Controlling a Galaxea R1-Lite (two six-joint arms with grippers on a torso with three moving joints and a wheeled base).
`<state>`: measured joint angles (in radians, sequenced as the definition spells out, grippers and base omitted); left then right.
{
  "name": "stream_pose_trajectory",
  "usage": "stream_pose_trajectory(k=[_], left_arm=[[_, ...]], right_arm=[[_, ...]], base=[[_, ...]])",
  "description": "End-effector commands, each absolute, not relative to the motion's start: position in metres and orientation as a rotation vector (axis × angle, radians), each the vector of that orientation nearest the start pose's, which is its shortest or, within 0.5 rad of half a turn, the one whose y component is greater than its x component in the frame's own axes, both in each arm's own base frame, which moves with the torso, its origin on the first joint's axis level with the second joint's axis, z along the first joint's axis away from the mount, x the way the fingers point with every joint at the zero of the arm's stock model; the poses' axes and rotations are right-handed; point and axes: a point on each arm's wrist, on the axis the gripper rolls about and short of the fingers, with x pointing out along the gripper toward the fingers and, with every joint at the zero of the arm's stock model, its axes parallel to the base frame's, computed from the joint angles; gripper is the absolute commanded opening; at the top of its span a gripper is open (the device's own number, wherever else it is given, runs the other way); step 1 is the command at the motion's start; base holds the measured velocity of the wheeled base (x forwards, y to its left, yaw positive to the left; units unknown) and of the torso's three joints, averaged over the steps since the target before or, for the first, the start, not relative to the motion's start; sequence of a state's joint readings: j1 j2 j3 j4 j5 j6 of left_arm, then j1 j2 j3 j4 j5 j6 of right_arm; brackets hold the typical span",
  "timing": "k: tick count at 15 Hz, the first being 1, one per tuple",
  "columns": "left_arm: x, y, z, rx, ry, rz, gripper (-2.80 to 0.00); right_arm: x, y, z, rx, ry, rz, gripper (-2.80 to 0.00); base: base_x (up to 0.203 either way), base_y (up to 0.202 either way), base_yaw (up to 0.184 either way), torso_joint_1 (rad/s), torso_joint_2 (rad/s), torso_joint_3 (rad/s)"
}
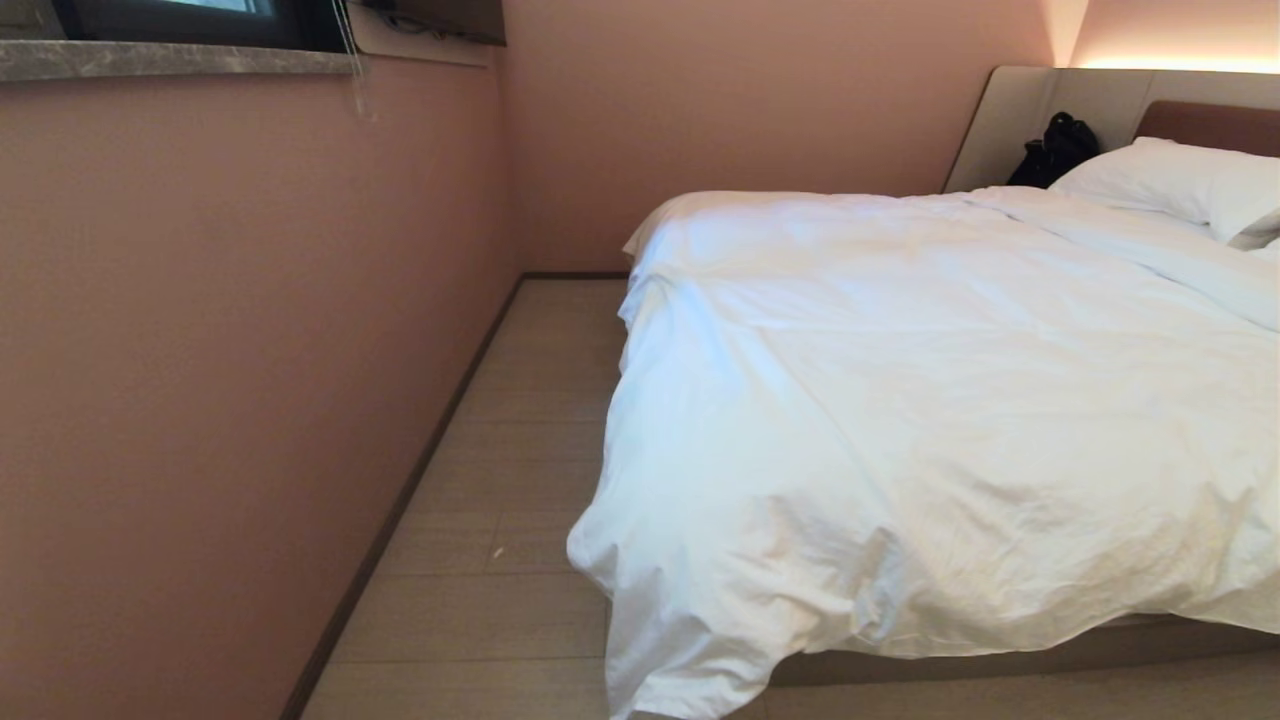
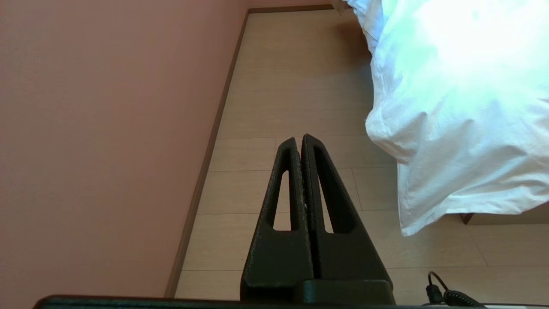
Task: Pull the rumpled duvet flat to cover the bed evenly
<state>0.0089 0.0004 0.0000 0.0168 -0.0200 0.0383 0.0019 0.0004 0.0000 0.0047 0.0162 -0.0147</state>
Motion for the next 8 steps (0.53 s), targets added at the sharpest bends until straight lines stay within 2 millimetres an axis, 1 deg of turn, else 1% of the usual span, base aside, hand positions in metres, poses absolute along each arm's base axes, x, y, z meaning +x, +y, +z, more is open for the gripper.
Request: stream_pose_trajectory(k=[1, 8], left_arm=[[-0.0228, -0.0007, 0.0738, 0.038, 0.017, -0.011, -2.8], [-0.0228, -0.0007, 0.0738, 0.038, 0.017, -0.011, -2.8]], right_arm=[[-0.0228, 0.0003, 0.075, -0.015, 0.004, 0.018, -2.8], [-0.0228, 0.0003, 0.075, -0.015, 0.004, 0.018, -2.8]], base=[[0.0, 0.0, 0.0, 0.0, 0.0, 0.0], [0.0, 0.0, 0.0, 0.0, 0.0, 0.0]])
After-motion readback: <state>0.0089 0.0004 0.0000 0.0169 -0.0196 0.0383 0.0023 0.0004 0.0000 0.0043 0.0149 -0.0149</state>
